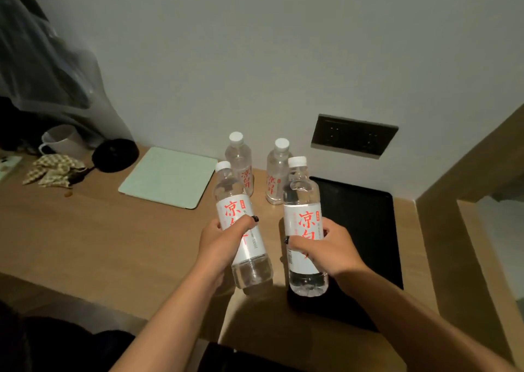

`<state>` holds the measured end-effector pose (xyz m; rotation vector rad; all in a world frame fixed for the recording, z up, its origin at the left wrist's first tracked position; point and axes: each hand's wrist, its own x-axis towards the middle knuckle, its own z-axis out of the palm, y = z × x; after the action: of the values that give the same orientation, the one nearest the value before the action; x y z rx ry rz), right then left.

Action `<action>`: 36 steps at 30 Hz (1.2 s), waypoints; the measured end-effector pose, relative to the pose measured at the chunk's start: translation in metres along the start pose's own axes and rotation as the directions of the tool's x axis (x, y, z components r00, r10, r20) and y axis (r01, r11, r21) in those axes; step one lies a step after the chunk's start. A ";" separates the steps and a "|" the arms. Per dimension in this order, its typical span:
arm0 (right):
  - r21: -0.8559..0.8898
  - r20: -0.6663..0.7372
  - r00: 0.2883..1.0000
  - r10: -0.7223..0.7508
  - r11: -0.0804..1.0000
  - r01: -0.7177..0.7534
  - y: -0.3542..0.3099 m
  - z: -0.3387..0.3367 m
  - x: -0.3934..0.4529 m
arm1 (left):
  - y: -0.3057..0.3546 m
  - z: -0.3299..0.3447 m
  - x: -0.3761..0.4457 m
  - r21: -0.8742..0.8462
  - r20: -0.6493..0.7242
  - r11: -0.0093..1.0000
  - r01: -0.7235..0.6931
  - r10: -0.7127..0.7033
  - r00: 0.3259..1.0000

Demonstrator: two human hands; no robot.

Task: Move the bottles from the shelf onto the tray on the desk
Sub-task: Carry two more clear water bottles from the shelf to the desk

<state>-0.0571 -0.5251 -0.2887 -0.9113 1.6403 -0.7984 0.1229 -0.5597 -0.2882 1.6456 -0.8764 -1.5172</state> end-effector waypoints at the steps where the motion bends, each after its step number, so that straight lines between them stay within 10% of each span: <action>1: -0.002 -0.026 1.000 0.001 1.000 -0.001 -0.003 0.004 0.006 | 0.003 -0.002 0.009 0.023 0.009 1.000 -0.021 0.021 1.000; 11: -0.001 -0.278 0.960 -0.016 1.000 0.016 -0.021 0.067 0.061 | 0.026 -0.048 0.101 0.341 0.203 0.899 -0.275 0.215 0.955; 21: 0.029 -0.462 0.886 -0.051 0.997 0.073 -0.026 0.114 0.096 | 0.027 -0.060 0.162 0.414 0.502 0.549 -0.726 0.528 0.685; 36: -0.011 -0.523 0.851 -0.052 0.998 0.054 0.014 0.122 0.107 | 0.004 -0.065 0.194 0.343 0.653 0.552 -0.760 0.442 0.615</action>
<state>0.0417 -0.6190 -0.3781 -0.7755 2.0887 -1.1634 0.2019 -0.7243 -0.3795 1.0437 -2.1754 -1.1706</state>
